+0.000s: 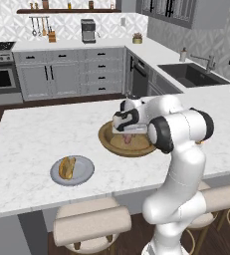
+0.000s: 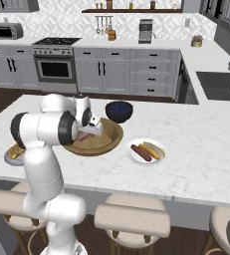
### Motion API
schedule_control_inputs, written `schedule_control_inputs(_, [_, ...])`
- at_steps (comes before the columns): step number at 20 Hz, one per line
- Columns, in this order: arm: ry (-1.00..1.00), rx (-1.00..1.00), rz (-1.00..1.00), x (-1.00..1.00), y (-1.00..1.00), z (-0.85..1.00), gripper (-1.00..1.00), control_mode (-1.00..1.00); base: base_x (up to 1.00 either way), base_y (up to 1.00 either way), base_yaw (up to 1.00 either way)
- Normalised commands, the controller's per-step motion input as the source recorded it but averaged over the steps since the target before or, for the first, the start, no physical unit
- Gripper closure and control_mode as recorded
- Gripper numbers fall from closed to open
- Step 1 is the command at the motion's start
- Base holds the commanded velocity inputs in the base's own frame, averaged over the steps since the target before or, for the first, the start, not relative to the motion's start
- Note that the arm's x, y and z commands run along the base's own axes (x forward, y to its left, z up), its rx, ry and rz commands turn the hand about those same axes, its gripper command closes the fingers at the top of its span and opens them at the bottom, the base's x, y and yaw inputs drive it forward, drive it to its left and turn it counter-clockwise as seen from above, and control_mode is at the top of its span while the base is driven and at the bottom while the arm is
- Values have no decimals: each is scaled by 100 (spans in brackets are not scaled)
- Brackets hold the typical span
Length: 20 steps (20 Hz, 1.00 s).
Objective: Place one bun and one sausage from the bowl on each plate.
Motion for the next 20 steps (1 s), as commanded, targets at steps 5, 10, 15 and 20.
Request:
schedule_control_inputs(5, [-4, -2, 1, -46, 57, 96, 100, -100, 0, 0, 0])
schedule_control_inputs(10, [-8, 0, 1, -89, 82, 68, 100, -100, 0, 0, 0])
schedule_control_inputs(15, [-17, 2, 1, -100, 99, 13, 100, -100, 0, 0, 0])
schedule_control_inputs(20, [-17, 2, 0, -93, 98, -2, 100, -100, 0, 0, 0])
